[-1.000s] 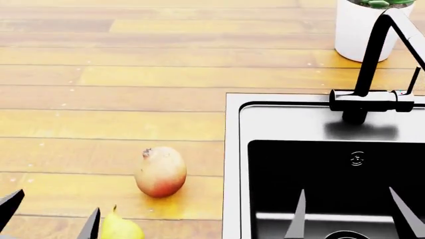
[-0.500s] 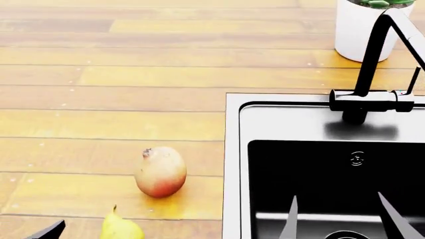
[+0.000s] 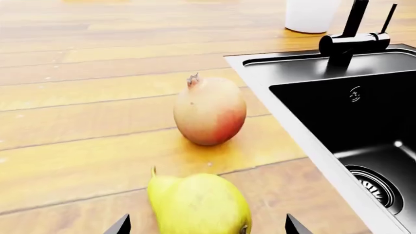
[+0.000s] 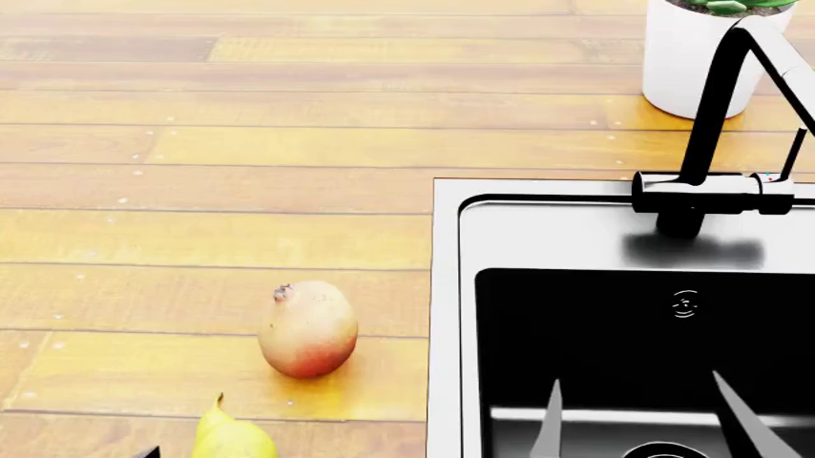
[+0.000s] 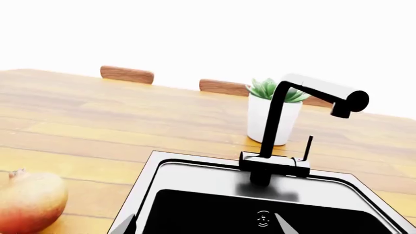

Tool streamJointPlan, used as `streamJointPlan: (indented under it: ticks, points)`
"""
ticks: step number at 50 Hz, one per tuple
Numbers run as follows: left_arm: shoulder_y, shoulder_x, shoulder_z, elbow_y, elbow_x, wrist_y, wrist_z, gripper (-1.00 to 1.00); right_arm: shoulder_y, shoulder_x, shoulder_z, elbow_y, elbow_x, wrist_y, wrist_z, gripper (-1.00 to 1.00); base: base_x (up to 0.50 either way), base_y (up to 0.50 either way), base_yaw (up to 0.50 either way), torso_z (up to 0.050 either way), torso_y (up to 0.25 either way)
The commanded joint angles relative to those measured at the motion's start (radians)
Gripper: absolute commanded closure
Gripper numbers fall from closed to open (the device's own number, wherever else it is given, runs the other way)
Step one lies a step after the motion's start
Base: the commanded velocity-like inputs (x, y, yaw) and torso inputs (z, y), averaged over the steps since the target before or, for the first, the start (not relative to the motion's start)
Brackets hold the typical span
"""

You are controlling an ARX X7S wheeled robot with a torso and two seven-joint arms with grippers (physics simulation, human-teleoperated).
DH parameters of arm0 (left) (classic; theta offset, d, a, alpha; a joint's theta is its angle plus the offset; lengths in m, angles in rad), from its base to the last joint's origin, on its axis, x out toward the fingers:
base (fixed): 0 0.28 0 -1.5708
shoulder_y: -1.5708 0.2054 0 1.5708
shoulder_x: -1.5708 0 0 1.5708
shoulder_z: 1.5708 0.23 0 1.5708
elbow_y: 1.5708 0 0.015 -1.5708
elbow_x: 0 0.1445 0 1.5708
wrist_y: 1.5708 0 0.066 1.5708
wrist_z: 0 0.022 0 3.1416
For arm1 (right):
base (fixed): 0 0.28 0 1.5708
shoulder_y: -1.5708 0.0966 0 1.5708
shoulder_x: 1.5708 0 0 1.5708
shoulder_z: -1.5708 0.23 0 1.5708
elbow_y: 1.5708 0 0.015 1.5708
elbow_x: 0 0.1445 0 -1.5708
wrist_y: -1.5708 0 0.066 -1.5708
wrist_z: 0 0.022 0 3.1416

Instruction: There is a mixed pile of frozen fruits and vegetables on the counter. Locate all the frozen vegetables and place the items in a bowl on the counter. Take all the frozen fruits and defrost them in a running sink.

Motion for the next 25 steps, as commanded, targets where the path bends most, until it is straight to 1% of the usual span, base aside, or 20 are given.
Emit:
streamJointPlan:
  ticks: [1, 15, 25]
  points:
    - [-0.016, 0.051, -0.03, -0.07, 0.025, 0.024, 0.061, -1.0, 0.007, -0.027, 0.02, 0.008, -0.017, -0.001, -0.027, -1.0, 0.0, 0.0, 0.0, 0.0, 0.0]
    - [-0.055, 0.079, -0.016, -0.172, 0.057, 0.036, 0.097, -1.0, 0.014, -0.033, 0.005, 0.013, -0.024, 0.003, -0.032, -1.0, 0.0, 0.0, 0.0, 0.0, 0.0]
    - [-0.055, 0.088, 0.001, -0.228, 0.093, 0.061, 0.126, -1.0, 0.017, -0.03, 0.001, 0.014, -0.023, 0.004, -0.036, -1.0, 0.0, 0.0, 0.0, 0.0, 0.0]
